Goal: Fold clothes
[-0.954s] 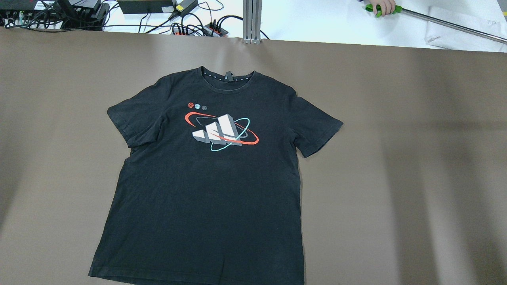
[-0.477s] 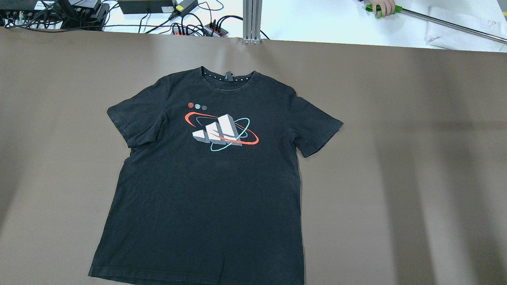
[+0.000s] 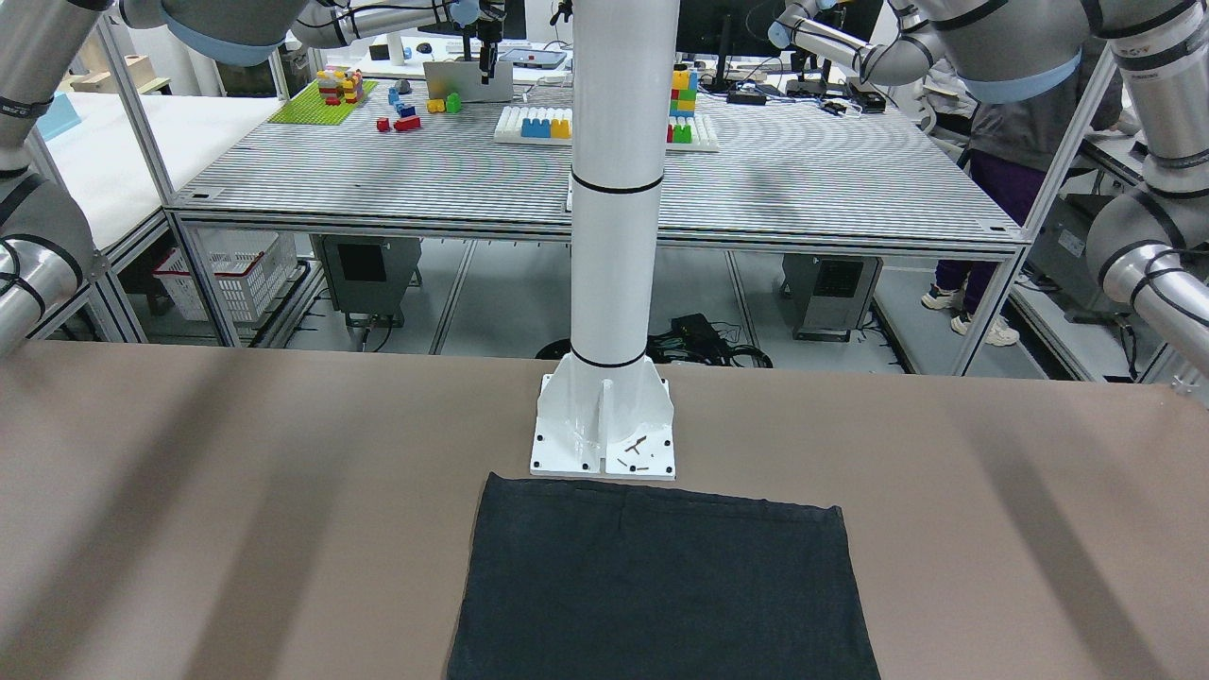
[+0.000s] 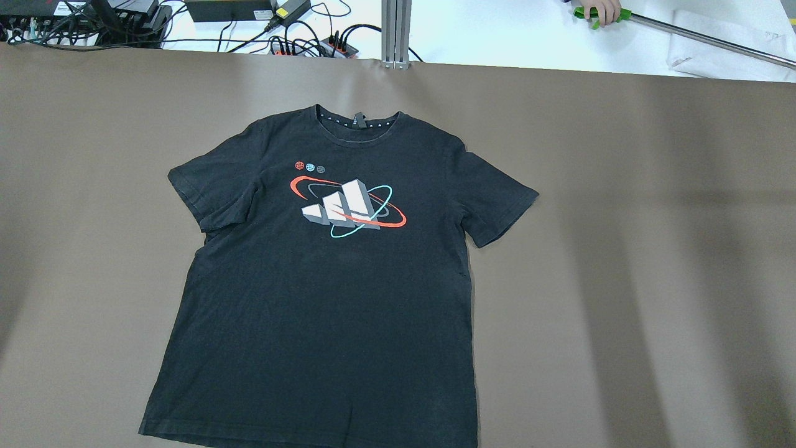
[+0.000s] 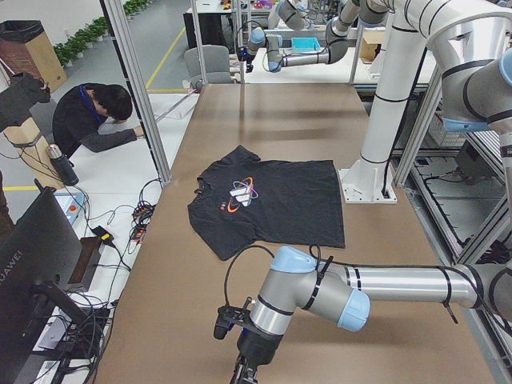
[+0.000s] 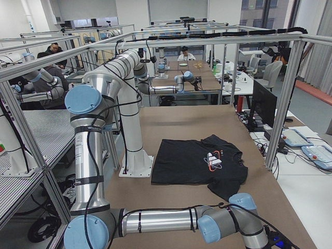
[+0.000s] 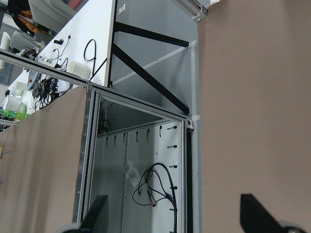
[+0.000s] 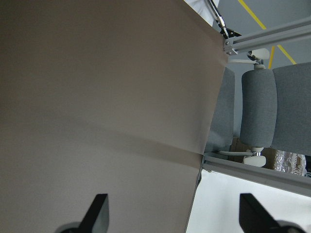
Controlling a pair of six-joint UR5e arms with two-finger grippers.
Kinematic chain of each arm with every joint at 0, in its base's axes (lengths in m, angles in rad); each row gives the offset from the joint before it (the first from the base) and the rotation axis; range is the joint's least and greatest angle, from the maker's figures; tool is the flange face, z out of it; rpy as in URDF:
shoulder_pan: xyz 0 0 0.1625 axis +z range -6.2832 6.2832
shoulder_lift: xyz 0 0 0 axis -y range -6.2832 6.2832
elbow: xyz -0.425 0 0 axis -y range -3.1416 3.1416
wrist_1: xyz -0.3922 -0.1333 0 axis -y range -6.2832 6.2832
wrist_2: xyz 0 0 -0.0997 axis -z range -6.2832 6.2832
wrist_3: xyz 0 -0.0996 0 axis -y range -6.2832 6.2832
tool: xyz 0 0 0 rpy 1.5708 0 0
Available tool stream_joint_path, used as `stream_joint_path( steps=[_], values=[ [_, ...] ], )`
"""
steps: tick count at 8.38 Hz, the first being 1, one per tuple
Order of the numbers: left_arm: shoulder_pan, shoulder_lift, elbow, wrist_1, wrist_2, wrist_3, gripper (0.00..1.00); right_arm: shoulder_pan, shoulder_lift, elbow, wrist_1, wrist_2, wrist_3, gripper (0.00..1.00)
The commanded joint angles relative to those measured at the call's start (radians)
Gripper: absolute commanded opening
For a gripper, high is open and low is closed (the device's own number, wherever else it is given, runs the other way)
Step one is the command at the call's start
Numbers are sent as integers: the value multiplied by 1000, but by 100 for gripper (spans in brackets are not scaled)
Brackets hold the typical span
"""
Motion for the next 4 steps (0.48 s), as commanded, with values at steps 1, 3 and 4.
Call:
stream_joint_path(
  steps=[1, 3, 4],
  values=[
    [22, -26, 4, -8, -4, 1, 95, -11, 5, 5, -7, 1, -7, 94],
    [130, -126, 34, -5, -44, -32, 95, -31, 38, -13, -14, 24, 3, 94],
    [204, -194, 60, -5, -52, -90, 95, -52, 49, -31, -19, 68, 6, 94]
  ],
)
